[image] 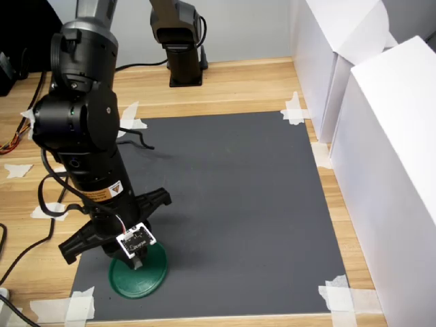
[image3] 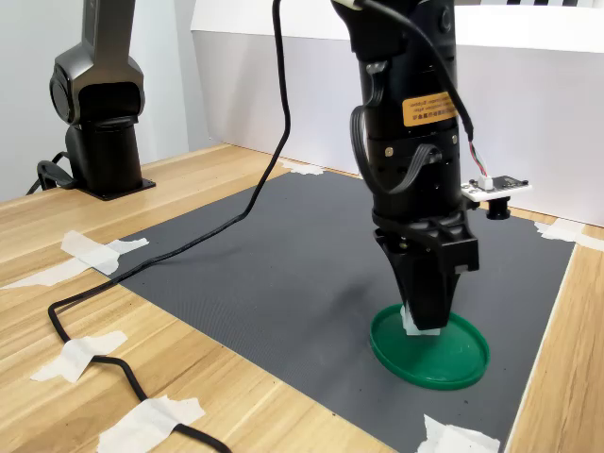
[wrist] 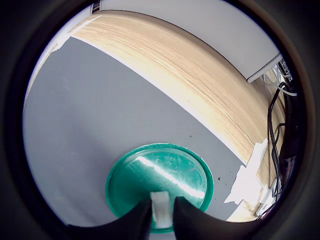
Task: Grasp a white terminal and put it on the green lid.
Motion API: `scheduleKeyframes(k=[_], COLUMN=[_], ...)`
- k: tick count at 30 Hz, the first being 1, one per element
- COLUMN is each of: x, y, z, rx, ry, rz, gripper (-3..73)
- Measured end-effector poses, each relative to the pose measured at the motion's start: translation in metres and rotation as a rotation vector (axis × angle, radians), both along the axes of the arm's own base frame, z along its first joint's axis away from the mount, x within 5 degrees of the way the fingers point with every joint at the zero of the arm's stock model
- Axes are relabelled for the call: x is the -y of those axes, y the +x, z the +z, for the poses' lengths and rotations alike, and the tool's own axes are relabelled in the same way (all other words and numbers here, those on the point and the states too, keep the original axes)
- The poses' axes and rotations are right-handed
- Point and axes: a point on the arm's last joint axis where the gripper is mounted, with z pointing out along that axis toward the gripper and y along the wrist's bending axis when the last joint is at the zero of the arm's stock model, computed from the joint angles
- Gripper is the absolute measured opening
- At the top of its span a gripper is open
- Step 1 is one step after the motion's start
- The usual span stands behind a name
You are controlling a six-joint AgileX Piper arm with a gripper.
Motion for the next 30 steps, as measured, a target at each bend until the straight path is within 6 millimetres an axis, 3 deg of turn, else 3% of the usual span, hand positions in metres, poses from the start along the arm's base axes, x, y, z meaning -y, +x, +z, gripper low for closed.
scheduleKeyframes(k=[5, 8, 14, 19, 23, 27, 30], x=[0.000, 0.000, -0.003, -0.009, -0.014, -0.018, -0.020], y=[0.001, 0.000, -0.012, -0.032, -0.058, -0.085, -0.105], z=[0.000, 0.005, 0.053, 0.099, 0.127, 0.141, 0.149], rx=[0.009, 0.021, 0.126, 0.218, 0.287, 0.335, 0.371], ry=[-0.002, -0.001, 0.043, 0.107, 0.168, 0.205, 0.219], rz=[0.003, 0.005, -0.026, -0.062, -0.077, -0.093, -0.106], gripper=[43.9, 53.9, 58.8, 48.9, 30.0, 7.1, 0.3])
